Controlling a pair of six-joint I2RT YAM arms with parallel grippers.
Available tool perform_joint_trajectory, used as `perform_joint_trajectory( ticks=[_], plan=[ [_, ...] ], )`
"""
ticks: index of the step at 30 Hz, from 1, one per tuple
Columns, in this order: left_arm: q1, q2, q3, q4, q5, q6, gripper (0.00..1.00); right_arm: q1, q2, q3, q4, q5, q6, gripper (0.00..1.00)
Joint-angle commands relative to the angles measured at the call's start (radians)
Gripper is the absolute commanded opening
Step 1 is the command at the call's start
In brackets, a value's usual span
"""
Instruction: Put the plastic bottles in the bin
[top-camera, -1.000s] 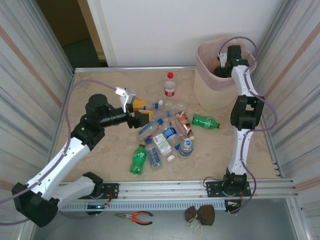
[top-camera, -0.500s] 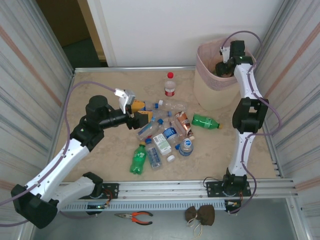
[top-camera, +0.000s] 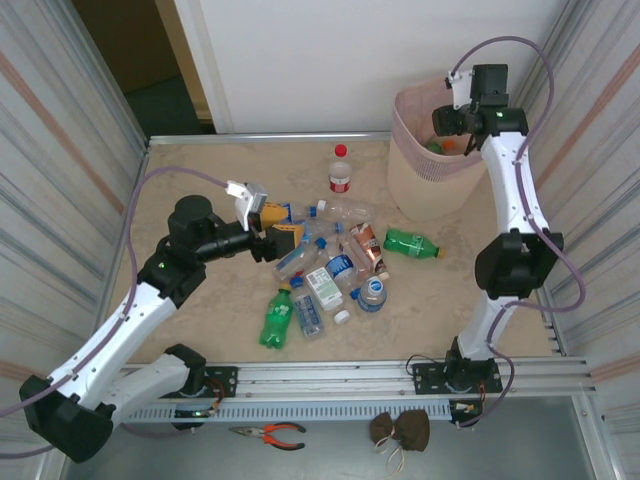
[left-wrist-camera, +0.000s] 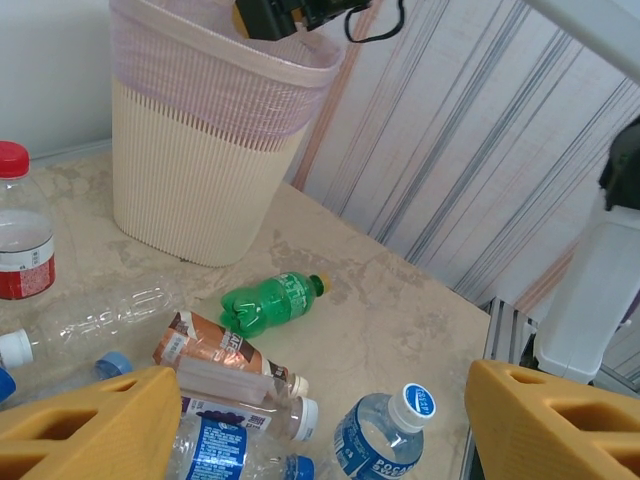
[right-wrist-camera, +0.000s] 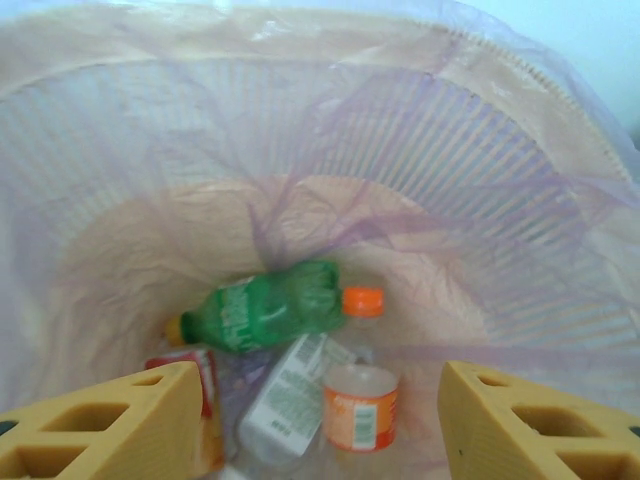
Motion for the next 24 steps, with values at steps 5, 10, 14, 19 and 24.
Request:
perform_joint_trajectory(
  ticks=[5, 10, 14, 19, 24],
  plan=[
    [0.005, -0.030, -0.022, 0.051, -0.020, -0.018, 0.75, 0.037, -0.277, -0.218, 0.044, -0.111, 0.113, 0.63],
    [0.004, -0.024, -0.021, 0.059, -0.024, -0.018, 0.75, 0.091, -0.510, -0.476, 0.132, -0.204, 0.191, 0.63],
    [0.005, -0.020, -0.026, 0.063, -0.025, -0.020, 0.75, 0.175, -0.671, -0.645, 0.173, -0.240, 0.242, 0.63],
    [0.004, -0.009, -0.033, 0.067, -0.017, -0.028, 0.75, 0.351, -0.845, -0.822, 0.166, -0.200, 0.307, 0.62],
    [0.004, -0.010, -0.045, 0.080, -0.017, -0.040, 0.75, 0.530, -0.955, -0.927, 0.087, -0.055, 0.496, 0.59]
  ],
)
